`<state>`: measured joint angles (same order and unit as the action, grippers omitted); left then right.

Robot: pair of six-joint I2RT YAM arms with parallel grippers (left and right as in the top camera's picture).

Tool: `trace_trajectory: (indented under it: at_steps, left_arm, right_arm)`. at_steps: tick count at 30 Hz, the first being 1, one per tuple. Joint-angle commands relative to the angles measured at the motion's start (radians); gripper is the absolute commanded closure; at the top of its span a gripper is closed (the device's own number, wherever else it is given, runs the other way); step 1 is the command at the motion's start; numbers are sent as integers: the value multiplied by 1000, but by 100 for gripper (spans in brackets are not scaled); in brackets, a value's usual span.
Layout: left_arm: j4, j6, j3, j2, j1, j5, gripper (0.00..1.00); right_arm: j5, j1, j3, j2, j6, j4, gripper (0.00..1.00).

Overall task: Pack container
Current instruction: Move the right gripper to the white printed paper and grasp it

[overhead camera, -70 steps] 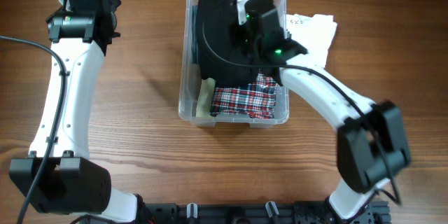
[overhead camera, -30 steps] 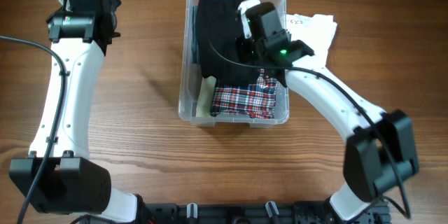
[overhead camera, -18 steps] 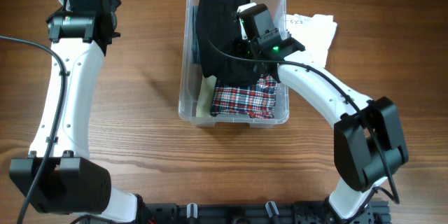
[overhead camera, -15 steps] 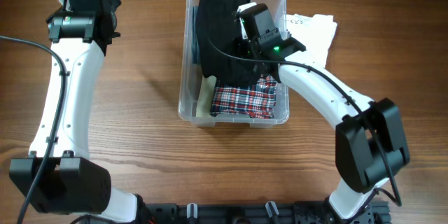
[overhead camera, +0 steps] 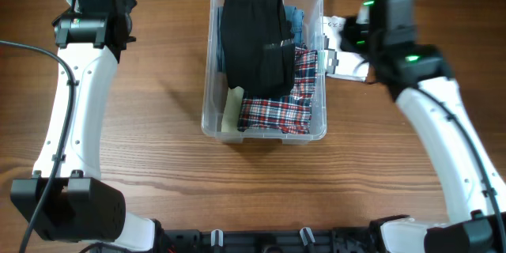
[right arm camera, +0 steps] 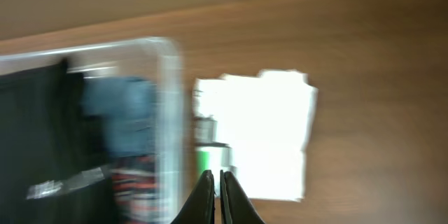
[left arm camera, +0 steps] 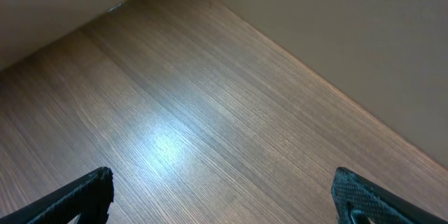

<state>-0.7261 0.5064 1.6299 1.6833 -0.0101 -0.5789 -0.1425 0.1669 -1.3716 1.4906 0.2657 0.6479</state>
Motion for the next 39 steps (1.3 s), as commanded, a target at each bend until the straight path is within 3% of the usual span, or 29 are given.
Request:
trace_trajectory:
  at_steps: [1, 6, 10, 17, 28, 37, 39]
  left_arm:
    - [3, -4, -1, 5, 4, -17, 0]
    - [3, -4, -1, 5, 4, -17, 0]
    - [3, -4, -1, 5, 4, -17, 0]
    - [3, -4, -1, 5, 4, -17, 0]
    - [3, -4, -1, 5, 4, -17, 0]
    - [3, -4, -1, 5, 4, -17, 0]
    - [3, -5, -1, 5, 4, -17, 0]
  right_arm:
    - [130, -121, 6, 24, 21, 34, 93]
    - [231, -204, 6, 93, -58, 37, 66]
    - [233, -208, 6, 173, -55, 43, 38]
    - [234, -208, 6, 329, -20, 51, 12]
    - [240, -208, 6, 526, -24, 27, 1]
    - [257, -208, 6, 588, -22, -35, 0]
    - [269, -208, 6, 589, -19, -44, 5]
